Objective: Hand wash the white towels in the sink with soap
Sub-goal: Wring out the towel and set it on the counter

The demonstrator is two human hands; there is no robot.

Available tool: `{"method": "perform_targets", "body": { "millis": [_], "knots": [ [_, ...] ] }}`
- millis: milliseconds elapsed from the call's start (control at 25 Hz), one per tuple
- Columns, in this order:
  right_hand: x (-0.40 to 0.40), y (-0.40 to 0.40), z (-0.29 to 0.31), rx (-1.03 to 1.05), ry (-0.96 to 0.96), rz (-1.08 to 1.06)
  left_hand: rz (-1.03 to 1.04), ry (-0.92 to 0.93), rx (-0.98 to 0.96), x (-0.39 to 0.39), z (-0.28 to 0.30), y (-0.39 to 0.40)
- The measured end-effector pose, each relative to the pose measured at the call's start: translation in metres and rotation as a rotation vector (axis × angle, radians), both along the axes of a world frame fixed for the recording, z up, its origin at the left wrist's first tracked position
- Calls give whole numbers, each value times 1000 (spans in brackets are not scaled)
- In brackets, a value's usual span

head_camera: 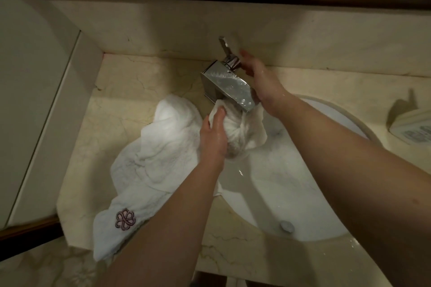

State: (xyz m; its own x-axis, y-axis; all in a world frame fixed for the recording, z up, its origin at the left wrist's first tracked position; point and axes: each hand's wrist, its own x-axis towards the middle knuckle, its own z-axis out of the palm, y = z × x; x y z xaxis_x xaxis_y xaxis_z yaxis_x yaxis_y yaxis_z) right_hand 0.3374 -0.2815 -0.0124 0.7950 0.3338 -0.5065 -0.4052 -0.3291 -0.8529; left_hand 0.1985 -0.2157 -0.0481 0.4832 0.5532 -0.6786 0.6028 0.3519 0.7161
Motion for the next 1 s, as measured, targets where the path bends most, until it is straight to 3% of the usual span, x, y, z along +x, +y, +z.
{"method": "perform_targets", "body": {
  "millis": [120,320,680,1000],
  "knots": [
    [-24,-28,-12,76,52,-140,8,-29,-48,-8,1,-1],
    [-77,-82,-17,-66,79,-17,-53,-18,-111,-27,7,-11],
    [-120,-130,65,-458,-71,-161,-290,-115,-17,-38,82,-49],
    [-120,-171,144,-237,-114,-153,-151,-181,-76,-10,164,-53]
  ]
}}
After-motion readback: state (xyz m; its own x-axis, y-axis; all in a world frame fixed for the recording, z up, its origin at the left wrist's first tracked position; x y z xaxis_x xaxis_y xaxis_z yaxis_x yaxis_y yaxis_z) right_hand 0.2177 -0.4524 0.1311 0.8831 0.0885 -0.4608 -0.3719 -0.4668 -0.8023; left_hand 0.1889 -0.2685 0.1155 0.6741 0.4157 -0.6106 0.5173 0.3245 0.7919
